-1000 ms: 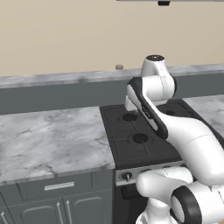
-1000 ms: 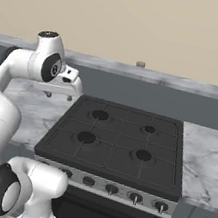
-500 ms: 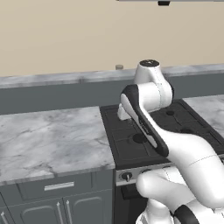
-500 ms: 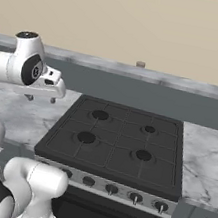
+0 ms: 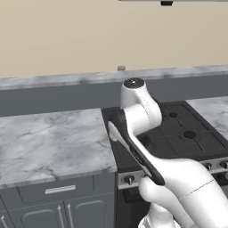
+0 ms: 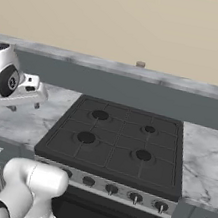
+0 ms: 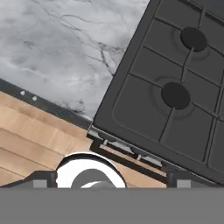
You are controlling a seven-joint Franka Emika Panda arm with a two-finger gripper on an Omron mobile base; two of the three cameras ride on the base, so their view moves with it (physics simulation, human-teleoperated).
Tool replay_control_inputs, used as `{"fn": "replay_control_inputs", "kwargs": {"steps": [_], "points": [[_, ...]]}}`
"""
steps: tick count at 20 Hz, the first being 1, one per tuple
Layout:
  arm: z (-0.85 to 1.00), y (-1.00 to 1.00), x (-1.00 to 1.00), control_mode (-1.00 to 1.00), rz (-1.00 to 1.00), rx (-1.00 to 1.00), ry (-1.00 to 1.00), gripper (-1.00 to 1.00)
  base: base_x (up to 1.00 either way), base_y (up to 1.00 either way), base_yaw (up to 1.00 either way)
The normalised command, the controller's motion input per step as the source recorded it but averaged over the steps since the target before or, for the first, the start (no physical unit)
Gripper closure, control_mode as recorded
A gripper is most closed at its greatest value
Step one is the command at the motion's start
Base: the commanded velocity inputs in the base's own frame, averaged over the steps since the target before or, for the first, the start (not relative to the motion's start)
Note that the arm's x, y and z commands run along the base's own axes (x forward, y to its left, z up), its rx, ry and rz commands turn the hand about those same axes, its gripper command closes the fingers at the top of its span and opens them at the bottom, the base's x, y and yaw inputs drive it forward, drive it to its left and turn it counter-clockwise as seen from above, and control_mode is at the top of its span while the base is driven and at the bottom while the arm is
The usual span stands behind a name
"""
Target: Take the tongs from the drawer on the left and place them on the dining counter next to the tray containing the kebab skewer.
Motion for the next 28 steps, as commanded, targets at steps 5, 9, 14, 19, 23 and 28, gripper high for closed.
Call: {"fn": "replay_control_inputs", "kwargs": {"steps": [5,9,14,19,23,28], "points": [[-0.33,0.75,-0.38,-1.0,0.19,-0.11,-0.11,-1.0,0.0,0.0,0.0],[-0.3,0.68,-0.32,-1.0,0.18,-0.09,-0.1,-1.0,0.0,0.0,0.0],[-0.33,0.36,-0.01,-1.0,0.1,-0.12,-0.03,-1.0,0.0,0.0,0.0],[-0.39,0.48,-0.1,-1.0,0.08,-0.17,-0.16,-1.0,0.0,0.0,0.0],[-0.25,0.5,-0.17,-1.0,0.08,-0.13,-0.15,-1.0,0.0,0.0,0.0],[-0.29,0.34,-0.12,-1.0,0.06,-0.09,-0.11,-1.0,0.0,0.0,0.0]]}}
